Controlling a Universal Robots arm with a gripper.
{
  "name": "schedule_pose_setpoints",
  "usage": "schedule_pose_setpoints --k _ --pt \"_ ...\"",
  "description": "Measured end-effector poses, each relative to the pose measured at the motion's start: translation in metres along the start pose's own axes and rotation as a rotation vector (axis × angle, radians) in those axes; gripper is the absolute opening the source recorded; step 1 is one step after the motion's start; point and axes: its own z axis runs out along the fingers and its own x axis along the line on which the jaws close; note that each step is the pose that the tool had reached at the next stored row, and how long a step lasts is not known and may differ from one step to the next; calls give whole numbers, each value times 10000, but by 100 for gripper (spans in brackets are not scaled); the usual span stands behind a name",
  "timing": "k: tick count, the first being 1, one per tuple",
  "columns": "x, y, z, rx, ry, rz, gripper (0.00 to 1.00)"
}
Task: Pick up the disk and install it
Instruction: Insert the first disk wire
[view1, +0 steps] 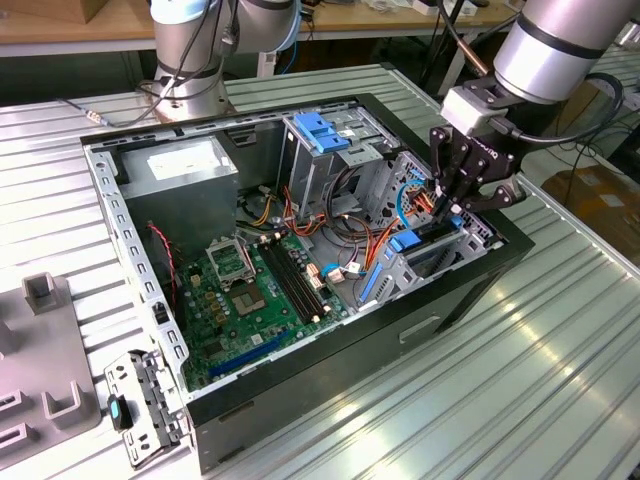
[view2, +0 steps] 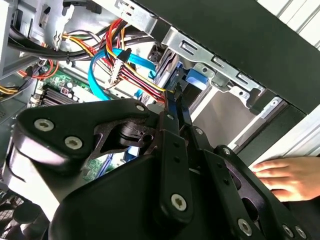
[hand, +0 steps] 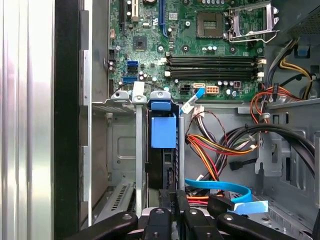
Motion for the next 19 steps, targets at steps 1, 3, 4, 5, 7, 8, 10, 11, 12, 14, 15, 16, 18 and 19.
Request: schedule_pose_setpoints --k 1,3,4,5,7,8,10,11,12,14,15,16,18,19 --pt "0 3 -1 62 -1 -8 16" --pt "-1 32 -6 286 -8 -25 16" --pt "3 75 -7 353 -16 -30 16" --pt "5 88 -7 377 -19 -30 16" --pt "6 88 -7 444 -21 -31 16" --pt "7 88 -7 465 -25 -31 16" --pt "8 93 -6 515 -36 -30 16" --pt "8 96 -6 523 -39 -30 16" --pt "9 101 -6 527 -41 -31 16" --pt "9 111 -5 528 -43 -29 16" --pt "9 110 -4 528 -43 -21 16" --pt "8 111 -3 528 -41 -6 16" --pt "8 111 1 529 -40 -1 16" --pt "9 112 4 529 -41 0 16"
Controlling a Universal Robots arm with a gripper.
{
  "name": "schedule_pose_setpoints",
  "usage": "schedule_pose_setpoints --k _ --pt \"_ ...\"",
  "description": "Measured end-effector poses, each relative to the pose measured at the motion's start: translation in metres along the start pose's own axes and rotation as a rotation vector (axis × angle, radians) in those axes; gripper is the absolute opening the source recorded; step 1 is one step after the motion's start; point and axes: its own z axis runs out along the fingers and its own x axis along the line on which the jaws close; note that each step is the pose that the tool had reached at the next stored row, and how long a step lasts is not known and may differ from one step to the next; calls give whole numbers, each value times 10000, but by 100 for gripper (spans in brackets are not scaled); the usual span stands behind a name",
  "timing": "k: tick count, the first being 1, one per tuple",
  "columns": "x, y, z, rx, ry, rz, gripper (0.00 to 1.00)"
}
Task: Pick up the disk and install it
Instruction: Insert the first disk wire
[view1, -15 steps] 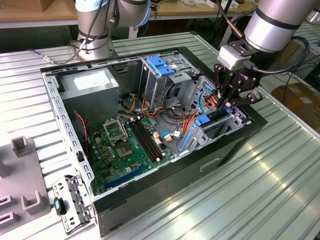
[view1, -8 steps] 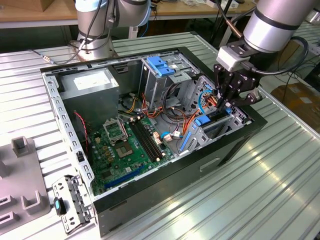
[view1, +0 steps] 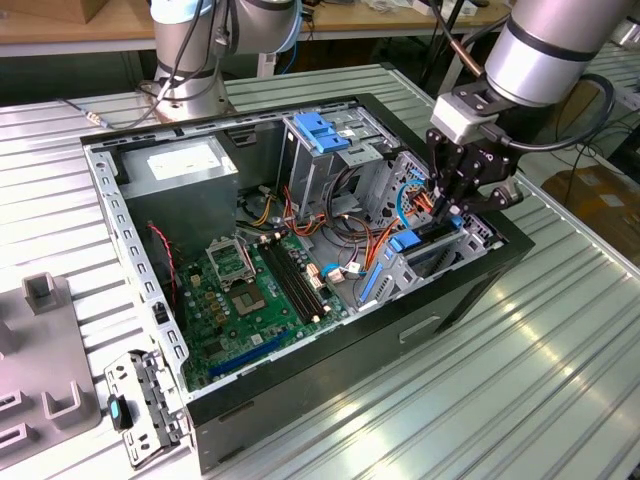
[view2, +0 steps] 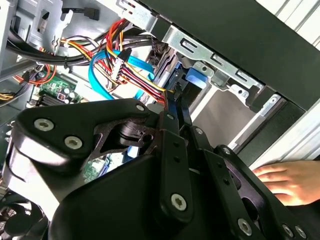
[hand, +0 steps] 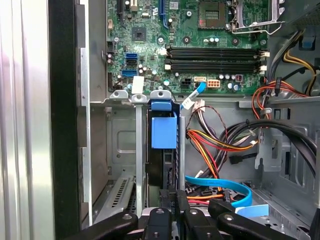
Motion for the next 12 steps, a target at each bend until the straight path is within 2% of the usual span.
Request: schedule_pose_setpoints --k 8,12 --pt "0 1 15 0 -8 1 16" --pt "1 2 26 -1 -45 3 16"
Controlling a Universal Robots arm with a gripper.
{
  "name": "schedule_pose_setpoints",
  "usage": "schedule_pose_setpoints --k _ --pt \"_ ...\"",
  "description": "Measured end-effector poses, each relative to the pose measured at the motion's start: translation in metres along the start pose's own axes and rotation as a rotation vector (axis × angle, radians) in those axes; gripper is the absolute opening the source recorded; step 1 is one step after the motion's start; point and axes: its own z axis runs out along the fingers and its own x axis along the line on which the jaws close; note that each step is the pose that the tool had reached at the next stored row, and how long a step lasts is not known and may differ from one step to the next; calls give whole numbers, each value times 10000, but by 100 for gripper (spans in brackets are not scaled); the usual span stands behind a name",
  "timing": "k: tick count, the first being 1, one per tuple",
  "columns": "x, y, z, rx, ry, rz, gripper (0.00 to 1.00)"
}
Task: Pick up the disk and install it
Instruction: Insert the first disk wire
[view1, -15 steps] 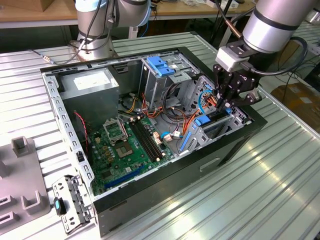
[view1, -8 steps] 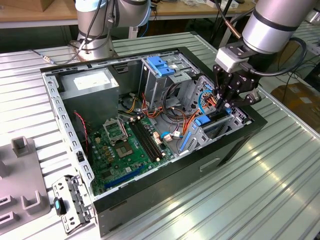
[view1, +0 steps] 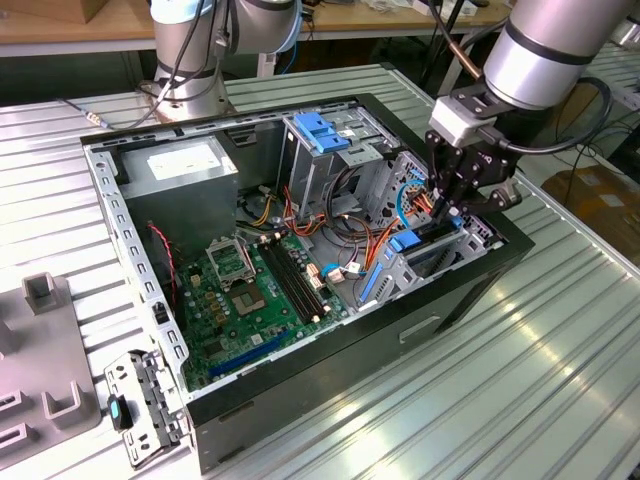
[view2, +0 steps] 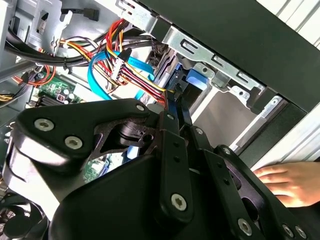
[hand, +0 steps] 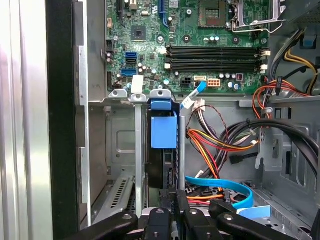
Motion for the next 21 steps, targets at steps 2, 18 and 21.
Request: schedule_pose_setpoints --k 2,18,21 --pt "0 0 6 1 -24 2 16" --pt "6 -7 -97 -3 -73 4 24" --pt "6 -7 -98 -3 -79 5 24"
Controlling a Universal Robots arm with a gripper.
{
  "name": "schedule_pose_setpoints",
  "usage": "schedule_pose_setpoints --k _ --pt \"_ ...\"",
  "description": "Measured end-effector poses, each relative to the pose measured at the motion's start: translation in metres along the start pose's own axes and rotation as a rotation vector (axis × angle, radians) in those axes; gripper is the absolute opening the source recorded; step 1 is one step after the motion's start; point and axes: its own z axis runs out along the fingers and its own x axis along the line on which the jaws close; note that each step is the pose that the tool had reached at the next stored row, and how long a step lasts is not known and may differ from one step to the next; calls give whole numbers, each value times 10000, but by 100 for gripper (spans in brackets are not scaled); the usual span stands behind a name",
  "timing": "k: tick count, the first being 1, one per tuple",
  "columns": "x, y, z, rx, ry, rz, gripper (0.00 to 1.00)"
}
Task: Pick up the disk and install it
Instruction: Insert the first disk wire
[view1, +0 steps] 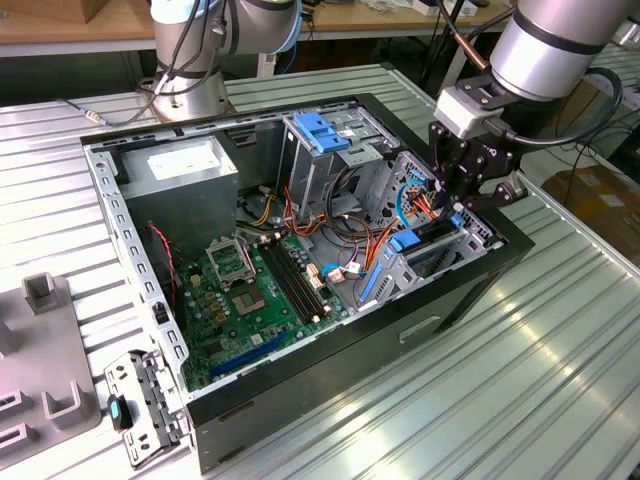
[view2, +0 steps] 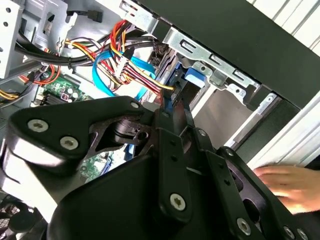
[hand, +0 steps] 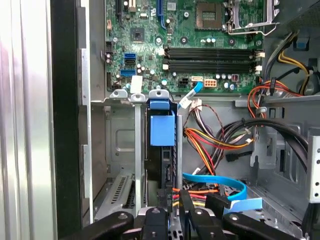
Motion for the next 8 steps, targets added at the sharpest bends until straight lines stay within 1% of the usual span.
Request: schedule_pose_setpoints --k 1,3,8 --pt "0 0 -2 0 2 0 23" --pt "0 0 -3 0 2 0 11" --pt "0 0 -6 0 3 0 11"
